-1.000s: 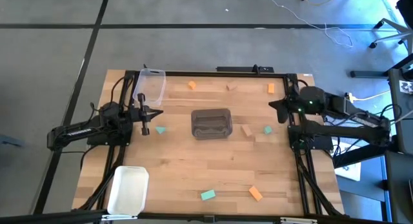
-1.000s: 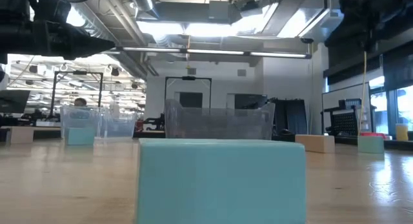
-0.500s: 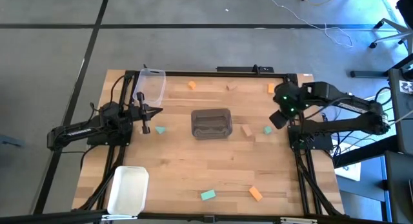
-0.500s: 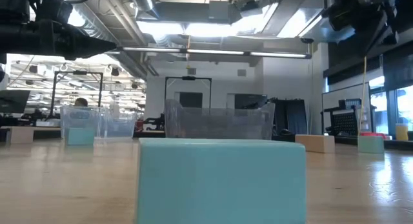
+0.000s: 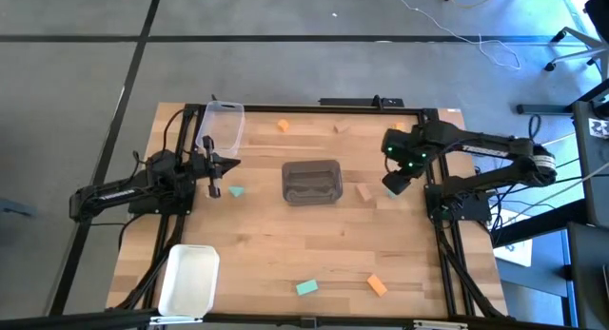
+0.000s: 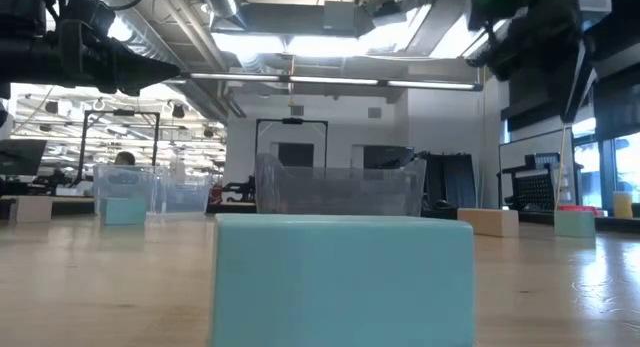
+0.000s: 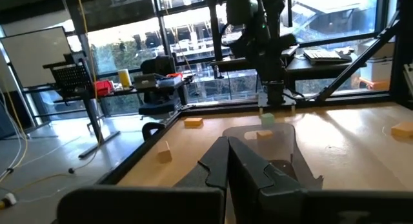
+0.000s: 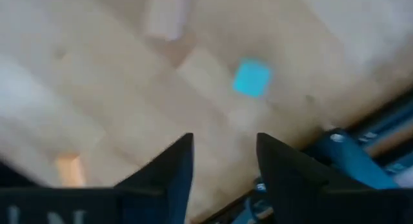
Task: Sort & place blocks by color
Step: Put the top right light blue block into the black transparent bin
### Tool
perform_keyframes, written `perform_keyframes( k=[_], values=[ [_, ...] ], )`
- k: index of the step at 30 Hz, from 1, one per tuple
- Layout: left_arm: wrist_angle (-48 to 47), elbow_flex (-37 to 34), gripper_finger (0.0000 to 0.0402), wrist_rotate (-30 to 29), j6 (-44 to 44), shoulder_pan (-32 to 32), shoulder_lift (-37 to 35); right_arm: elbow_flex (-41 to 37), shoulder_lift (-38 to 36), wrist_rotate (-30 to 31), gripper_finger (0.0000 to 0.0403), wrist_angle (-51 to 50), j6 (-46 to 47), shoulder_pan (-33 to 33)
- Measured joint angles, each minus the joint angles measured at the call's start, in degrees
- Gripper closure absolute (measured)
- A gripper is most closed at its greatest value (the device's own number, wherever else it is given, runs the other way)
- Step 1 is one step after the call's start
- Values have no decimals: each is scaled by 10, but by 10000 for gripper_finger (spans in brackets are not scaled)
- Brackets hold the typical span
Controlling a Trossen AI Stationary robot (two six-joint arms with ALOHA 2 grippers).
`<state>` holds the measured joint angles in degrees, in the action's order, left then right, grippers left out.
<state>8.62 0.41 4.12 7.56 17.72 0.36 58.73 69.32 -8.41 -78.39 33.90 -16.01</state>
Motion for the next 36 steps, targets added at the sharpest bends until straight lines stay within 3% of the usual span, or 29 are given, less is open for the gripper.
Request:
perform_keyframes(
  k=[5, 12, 16, 22, 29, 36],
  values=[
    [-9, 2, 401, -7, 2, 0, 0, -26, 41, 26, 234, 14, 15, 0],
    [-223, 104, 401, -45, -10, 0, 13, -72, 76, 23, 234, 58, 14, 0],
    [-276, 169, 401, -46, -13, 0, 40, -92, 81, 23, 234, 93, 16, 0],
    [-313, 253, 401, -51, -15, 0, 109, -133, 82, 23, 234, 137, 16, 0],
    [-389, 349, 401, -51, -12, 0, 237, -168, 82, 23, 234, 172, 18, 0],
    [-404, 424, 401, -46, -9, 0, 324, -195, 80, 26, 234, 223, 18, 0]
  ],
)
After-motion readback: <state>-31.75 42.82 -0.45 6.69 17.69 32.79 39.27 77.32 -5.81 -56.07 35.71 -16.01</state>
